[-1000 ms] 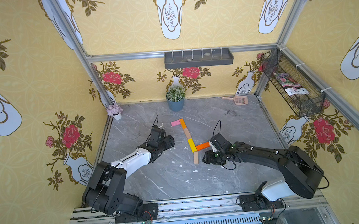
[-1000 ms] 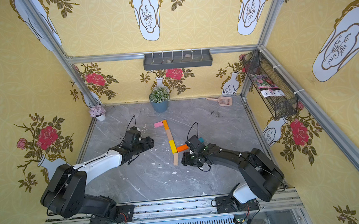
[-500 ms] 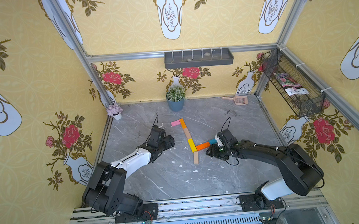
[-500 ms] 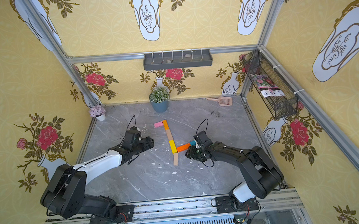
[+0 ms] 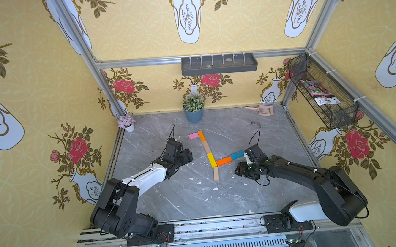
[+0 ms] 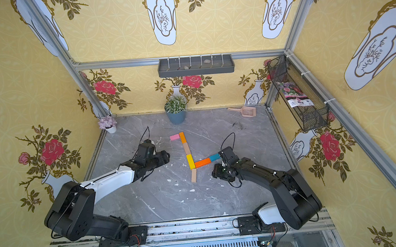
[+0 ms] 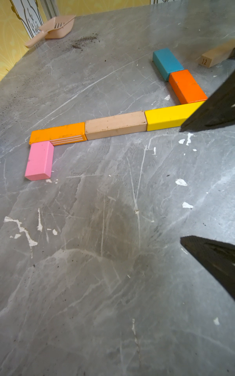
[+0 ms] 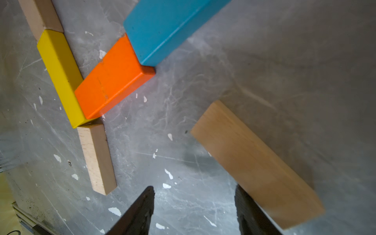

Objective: Assemble a giraffe with building blocks
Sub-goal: Assemble the building block at the center of the board.

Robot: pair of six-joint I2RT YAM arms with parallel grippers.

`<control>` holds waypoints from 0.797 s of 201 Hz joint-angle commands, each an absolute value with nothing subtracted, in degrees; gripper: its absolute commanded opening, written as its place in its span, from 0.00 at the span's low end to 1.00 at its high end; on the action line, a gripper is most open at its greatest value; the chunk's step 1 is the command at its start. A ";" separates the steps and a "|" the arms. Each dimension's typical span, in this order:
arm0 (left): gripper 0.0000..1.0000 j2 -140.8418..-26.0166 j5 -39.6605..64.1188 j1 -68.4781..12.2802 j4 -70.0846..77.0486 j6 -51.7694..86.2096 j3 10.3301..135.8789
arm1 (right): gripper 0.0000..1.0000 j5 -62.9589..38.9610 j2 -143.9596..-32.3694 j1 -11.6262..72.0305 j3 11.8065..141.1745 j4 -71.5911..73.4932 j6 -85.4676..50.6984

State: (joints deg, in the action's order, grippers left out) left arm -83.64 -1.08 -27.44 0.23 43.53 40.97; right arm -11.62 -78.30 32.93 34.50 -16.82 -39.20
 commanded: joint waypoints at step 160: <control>0.81 -83.38 -1.05 -27.43 1.24 42.98 40.79 | 0.55 2.19 -77.38 38.62 39.69 -28.65 -62.16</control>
State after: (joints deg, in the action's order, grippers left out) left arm -83.64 -1.04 -27.44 0.23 43.53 40.97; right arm -0.38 -76.58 36.01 38.35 -30.96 -56.45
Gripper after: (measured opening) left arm 0.814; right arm 0.581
